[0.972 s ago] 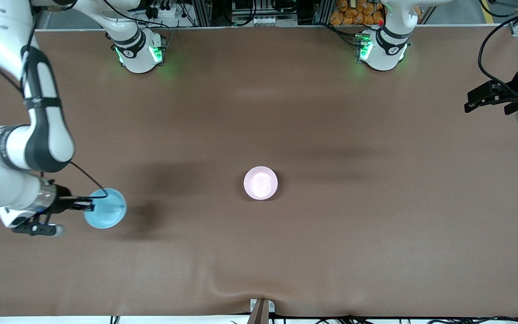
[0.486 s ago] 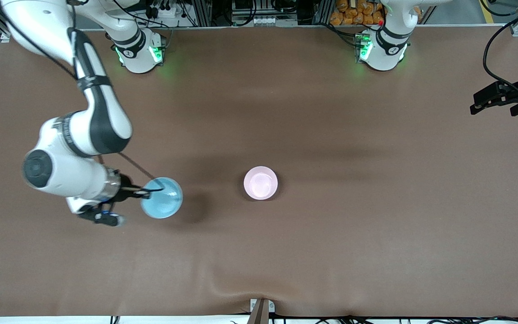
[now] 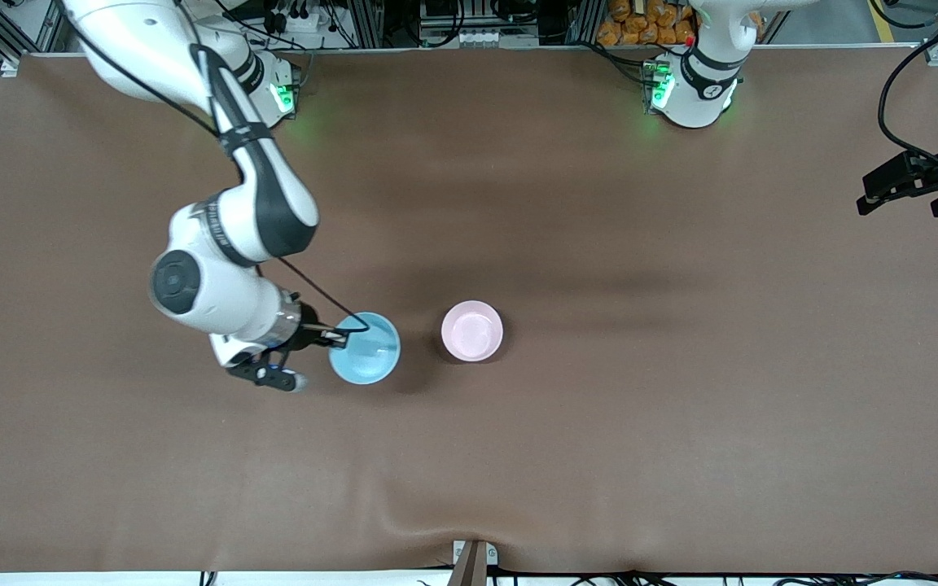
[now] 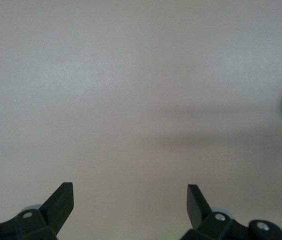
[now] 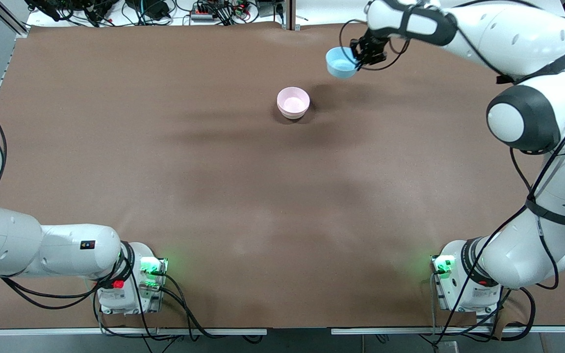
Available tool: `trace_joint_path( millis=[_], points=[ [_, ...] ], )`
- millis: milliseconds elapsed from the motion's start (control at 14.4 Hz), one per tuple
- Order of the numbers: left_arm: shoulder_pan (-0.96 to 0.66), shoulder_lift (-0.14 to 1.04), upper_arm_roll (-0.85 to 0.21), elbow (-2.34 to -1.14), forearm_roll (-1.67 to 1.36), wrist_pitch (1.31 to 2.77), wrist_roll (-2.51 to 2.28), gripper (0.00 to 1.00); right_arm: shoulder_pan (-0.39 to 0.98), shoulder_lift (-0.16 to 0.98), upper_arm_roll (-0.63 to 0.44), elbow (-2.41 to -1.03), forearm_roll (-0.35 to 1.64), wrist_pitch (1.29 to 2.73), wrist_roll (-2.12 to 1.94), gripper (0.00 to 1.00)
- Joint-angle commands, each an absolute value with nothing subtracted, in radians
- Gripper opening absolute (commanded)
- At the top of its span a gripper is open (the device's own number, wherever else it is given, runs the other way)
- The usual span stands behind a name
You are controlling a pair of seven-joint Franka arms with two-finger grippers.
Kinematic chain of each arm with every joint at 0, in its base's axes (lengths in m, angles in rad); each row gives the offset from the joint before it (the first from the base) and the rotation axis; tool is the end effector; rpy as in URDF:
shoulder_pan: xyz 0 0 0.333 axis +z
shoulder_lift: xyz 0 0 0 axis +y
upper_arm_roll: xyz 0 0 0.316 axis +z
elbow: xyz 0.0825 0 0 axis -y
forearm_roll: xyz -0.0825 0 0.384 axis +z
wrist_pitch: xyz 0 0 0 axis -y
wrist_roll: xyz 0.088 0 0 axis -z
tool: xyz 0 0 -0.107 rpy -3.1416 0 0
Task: Stack pink and blue bowls on white bowl
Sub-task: 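Carry the blue bowl with the right gripper over the pink bowl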
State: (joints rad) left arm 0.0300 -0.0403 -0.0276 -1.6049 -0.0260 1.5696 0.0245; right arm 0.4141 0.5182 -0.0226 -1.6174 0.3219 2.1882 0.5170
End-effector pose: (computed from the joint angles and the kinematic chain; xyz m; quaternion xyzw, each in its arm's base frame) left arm 0.5417 -0.0018 0.6304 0.9999 -0.0111 0.0027 0.0124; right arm 0.6337 0.2762 0.3301 -0.9802 0.1494 0.0323 0.1262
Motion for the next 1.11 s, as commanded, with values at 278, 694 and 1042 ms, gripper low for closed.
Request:
trace_joint_path(
  millis=[278,694,1042],
  points=[
    [0.034,-0.057,-0.048,-1.612,-0.025,1.565,-0.011,1.00,0.621,0.528,-0.032,-1.761,0.347,2.459,0.750,0.00],
    [0.038,-0.043,-0.049,-1.609,-0.025,1.559,-0.031,1.00,0.687,0.601,-0.032,-1.753,0.345,2.592,0.844,0.00],
    [0.037,-0.040,-0.049,-1.608,-0.026,1.559,-0.028,1.00,0.689,0.617,-0.034,-1.741,0.344,2.617,0.848,0.00]
  ],
)
